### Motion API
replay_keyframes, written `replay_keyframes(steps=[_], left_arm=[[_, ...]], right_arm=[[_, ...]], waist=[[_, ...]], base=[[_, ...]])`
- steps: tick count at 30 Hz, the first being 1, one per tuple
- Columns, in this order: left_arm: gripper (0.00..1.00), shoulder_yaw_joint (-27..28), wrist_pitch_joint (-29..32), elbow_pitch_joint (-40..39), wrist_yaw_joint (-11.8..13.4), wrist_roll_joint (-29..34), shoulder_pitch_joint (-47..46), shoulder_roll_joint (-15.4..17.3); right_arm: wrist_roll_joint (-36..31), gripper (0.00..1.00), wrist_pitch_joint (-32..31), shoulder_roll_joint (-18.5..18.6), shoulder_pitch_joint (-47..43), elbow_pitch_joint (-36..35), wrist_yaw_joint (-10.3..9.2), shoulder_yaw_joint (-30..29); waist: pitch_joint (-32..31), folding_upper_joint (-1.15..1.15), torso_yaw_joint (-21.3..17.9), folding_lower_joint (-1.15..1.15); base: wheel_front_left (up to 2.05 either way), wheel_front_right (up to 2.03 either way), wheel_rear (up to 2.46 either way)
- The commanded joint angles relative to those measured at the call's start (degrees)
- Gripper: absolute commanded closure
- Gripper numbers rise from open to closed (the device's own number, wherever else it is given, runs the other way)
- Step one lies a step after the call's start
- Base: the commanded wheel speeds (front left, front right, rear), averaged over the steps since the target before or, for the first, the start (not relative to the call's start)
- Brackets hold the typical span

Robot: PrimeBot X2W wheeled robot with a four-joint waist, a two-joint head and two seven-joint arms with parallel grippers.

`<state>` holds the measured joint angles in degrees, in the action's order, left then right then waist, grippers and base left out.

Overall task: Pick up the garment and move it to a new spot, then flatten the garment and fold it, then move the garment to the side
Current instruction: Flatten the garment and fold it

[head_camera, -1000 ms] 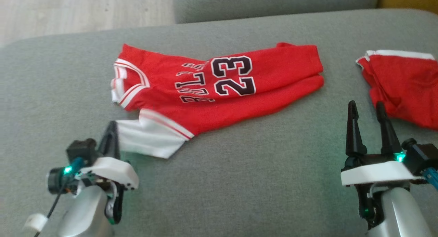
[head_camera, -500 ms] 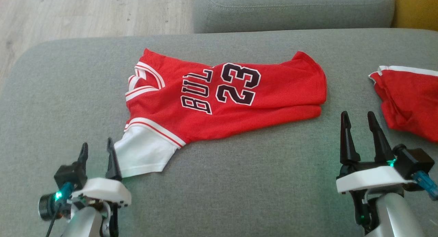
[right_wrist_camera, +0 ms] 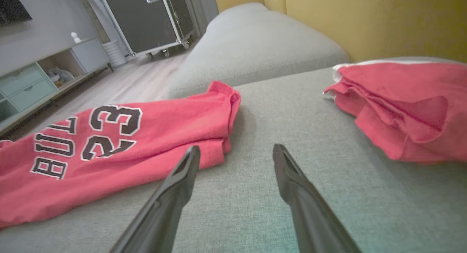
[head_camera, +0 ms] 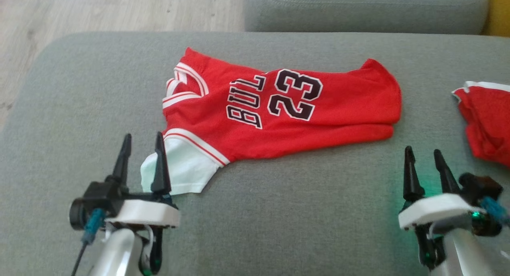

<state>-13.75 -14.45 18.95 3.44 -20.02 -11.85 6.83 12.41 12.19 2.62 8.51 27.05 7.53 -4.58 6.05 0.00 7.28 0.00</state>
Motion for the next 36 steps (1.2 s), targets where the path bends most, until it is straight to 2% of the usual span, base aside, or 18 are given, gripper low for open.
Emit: replay_keyframes(steps=[1,5,10,16,19,21,24,28,36], left_arm=[[0.0,1.5,-0.5,-1.9,-0.2,0.6,-1.7,0.5],[0.0,1.0,-0.5,-1.3,-1.4,1.5,-1.8,-0.5],[0.0,1.0,-0.5,-0.5,-2.5,2.3,-2.2,-1.5],[0.0,1.6,-0.5,0.0,-3.3,3.0,-2.4,-2.3],[0.0,2.0,-0.5,0.1,-3.6,3.4,-2.5,-2.6],[0.0,2.3,-0.5,0.2,-3.7,3.7,-2.4,-2.8],[0.0,2.9,-0.5,0.5,-3.7,4.0,-2.1,-2.9],[0.0,3.8,-0.5,0.6,-3.9,4.6,-1.3,-3.0],[0.0,5.7,-0.5,0.3,-4.2,5.3,1.7,-3.1]], right_arm=[[-0.7,0.0,-0.4,0.3,3.8,-0.8,-0.04,1.1],[-1.3,0.0,-3.4,0.3,9.0,7.2,-0.04,0.5],[1.9,0.0,-5.7,0.3,14.8,17.2,-0.04,0.4],[5.2,0.0,-3.2,0.3,20.8,28.1,-0.04,0.4],[6.2,0.0,-1.5,0.3,23.5,32.2,-0.04,2.4],[6.3,1.0,-0.2,0.3,24.8,34.2,-0.04,4.1],[6.5,1.0,1.3,0.3,25.9,36.2,-0.04,5.9],[3.2,1.0,2.6,0.3,25.8,35.7,-0.04,6.2],[-2.9,1.0,2.8,0.3,16.3,17.1,-0.04,3.6]], waist=[[0.6,0.0,0.6,0.0],[1.4,0.0,1.6,0.0],[1.9,0.0,2.9,0.0],[2.4,0.0,3.8,0.0],[2.7,0.0,3.9,0.0],[2.6,0.0,3.7,0.0],[2.2,0.0,3.1,0.0],[0.8,0.0,1.6,0.0],[-4.0,0.0,-1.9,0.0]], base=[[0.0,0.0,0.0],[0.0,0.0,0.0],[0.0,0.0,0.0],[0.0,0.0,0.0],[0.0,0.0,0.0],[0.0,0.0,0.0],[0.0,0.0,0.0],[0.0,0.0,0.0],[0.0,0.0,0.0]])
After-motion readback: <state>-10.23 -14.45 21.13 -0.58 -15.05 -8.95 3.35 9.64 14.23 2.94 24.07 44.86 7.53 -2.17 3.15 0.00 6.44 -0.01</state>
